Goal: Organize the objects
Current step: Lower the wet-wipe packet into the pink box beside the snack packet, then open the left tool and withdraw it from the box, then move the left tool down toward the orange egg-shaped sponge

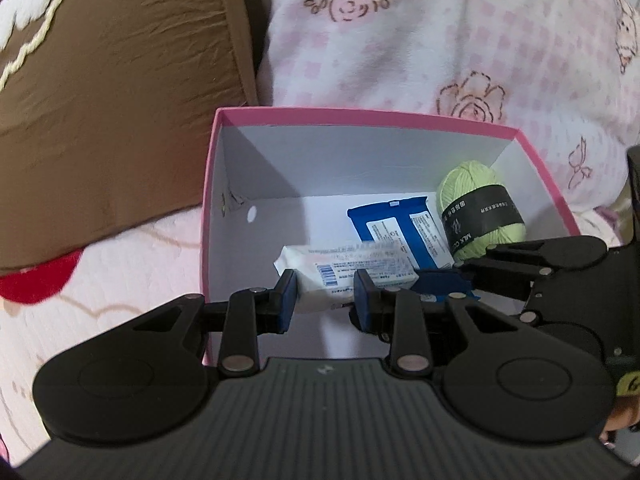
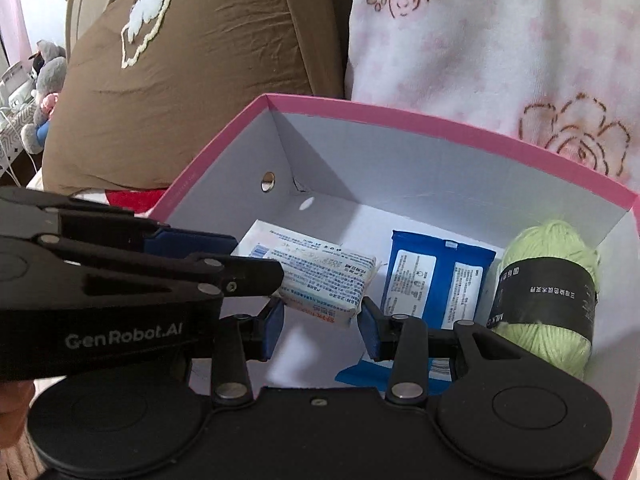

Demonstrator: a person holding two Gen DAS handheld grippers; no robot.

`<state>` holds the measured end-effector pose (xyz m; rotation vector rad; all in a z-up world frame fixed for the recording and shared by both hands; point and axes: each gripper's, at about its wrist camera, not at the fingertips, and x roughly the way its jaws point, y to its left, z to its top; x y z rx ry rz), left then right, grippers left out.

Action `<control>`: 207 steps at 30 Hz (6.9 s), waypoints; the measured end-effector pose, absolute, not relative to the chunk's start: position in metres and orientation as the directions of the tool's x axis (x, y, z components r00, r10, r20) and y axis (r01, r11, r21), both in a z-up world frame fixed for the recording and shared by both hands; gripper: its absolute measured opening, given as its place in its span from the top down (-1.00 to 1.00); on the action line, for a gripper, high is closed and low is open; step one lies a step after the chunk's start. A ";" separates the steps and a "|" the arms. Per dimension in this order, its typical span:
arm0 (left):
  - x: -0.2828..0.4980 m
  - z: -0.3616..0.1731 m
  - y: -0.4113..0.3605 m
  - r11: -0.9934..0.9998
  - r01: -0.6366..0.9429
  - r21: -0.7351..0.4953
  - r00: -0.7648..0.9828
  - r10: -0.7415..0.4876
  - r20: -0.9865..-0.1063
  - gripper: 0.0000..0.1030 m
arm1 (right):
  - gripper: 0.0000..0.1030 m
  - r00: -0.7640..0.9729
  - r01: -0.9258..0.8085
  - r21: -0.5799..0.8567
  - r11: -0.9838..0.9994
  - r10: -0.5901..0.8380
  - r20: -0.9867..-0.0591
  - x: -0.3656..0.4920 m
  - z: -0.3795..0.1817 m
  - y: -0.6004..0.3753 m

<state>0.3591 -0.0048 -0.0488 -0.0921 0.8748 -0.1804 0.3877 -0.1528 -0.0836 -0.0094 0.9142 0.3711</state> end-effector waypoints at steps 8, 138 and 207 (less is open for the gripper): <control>0.363 -0.061 -0.023 0.985 0.130 -0.114 0.608 -0.170 -0.775 0.48 | 0.16 0.510 -0.283 0.167 0.944 0.296 -0.808 0.390 -0.099 -0.164; 0.119 0.053 -0.001 0.915 0.189 -0.356 0.420 -0.403 -0.813 -0.97 | -0.85 0.603 -0.306 0.009 0.952 0.201 -0.772 0.111 0.062 -0.162; 0.208 -0.121 0.020 0.918 0.025 -0.396 0.625 -0.324 -0.710 -0.19 | -0.23 0.535 -0.379 0.102 0.920 0.308 -0.787 0.239 -0.135 -0.100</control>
